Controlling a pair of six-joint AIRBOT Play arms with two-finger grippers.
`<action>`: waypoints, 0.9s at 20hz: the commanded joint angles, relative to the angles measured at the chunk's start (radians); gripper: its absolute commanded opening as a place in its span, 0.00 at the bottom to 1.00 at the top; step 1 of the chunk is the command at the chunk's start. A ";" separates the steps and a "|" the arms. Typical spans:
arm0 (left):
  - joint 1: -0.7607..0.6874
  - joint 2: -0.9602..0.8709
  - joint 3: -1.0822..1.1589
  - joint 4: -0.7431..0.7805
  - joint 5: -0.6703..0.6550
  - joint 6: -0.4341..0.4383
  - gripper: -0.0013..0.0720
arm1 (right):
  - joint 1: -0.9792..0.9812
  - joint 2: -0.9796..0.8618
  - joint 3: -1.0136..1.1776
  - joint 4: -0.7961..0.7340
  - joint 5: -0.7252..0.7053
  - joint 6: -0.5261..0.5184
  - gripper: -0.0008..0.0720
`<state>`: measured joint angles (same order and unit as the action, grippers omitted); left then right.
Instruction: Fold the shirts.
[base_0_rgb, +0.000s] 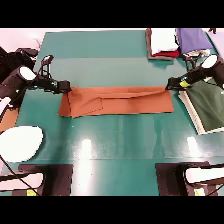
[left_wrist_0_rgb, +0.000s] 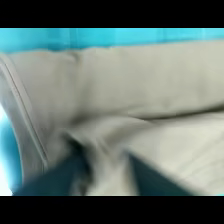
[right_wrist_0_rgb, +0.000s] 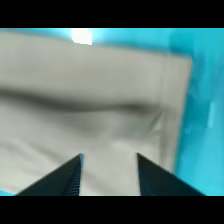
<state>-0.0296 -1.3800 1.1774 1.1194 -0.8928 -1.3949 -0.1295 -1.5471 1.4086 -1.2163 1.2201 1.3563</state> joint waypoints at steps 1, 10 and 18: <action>-0.001 -0.011 0.039 -0.005 -0.010 -0.055 0.85 | -0.047 -0.051 0.056 0.155 0.020 -0.044 0.59; -0.002 -0.012 0.095 -0.085 -0.119 -0.043 0.05 | -0.332 -0.069 -0.204 0.232 0.089 -0.162 0.71; -0.090 -0.015 0.095 -0.135 -0.051 -0.044 0.05 | -0.199 -0.179 -0.227 0.496 -0.052 -0.285 0.42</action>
<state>-0.0704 -1.3926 1.2713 0.9970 -0.9813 -1.4387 -0.3801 -1.7027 1.1912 -0.8078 1.2522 1.1172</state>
